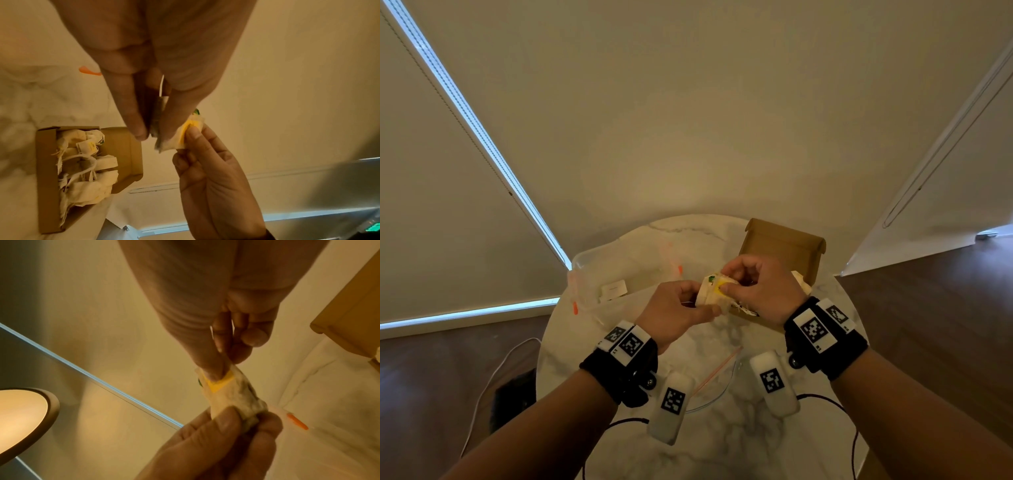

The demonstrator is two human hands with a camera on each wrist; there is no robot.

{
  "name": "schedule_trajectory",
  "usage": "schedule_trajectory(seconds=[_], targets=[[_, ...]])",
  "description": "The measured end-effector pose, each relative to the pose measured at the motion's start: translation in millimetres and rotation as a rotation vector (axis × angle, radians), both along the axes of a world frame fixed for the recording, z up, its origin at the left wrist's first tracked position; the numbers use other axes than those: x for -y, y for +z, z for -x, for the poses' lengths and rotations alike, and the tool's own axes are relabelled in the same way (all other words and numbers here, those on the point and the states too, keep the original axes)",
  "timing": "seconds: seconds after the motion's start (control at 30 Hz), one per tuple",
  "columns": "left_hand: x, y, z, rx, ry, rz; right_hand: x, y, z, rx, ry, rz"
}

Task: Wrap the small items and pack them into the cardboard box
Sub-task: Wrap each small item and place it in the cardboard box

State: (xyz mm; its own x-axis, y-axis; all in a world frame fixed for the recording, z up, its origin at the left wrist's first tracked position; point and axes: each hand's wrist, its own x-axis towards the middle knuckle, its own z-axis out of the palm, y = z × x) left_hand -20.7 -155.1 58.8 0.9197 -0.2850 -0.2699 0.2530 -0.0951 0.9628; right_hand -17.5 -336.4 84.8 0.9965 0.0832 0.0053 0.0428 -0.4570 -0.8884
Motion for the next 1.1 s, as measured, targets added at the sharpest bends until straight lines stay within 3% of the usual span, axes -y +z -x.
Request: schedule_trajectory(seconds=[0.2,0.5,0.73,0.87,0.93,1.03,1.1], targets=[[1.0,-7.0,-7.3,0.012,-0.073,-0.053,9.8,-5.2,-6.4,-0.098,0.053,0.061],[-21.7,-43.3,-13.4,0.002,0.015,-0.275,121.5,-58.0,-77.4,-0.184,-0.346,0.37],[-26.6,-66.5,-9.9,-0.043,-0.003,-0.329,131.4,-125.8,-99.5,-0.424,-0.246,0.517],[-26.6,-74.8,-13.0,-0.069,0.019,-0.334,114.7,-139.9,-111.0,-0.512,-0.039,0.728],[-27.4,-76.4,-14.2,-0.066,0.016,-0.354,110.8,-141.7,-115.1,-0.511,-0.03,0.75],[-37.8,-83.6,-17.5,-0.045,0.045,-0.438,113.9,-134.1,-114.7,-0.438,-0.186,0.627],[-53.7,-93.7,-19.3,0.041,0.078,-0.616,107.5,-123.2,-106.3,-0.289,-0.252,0.576]])
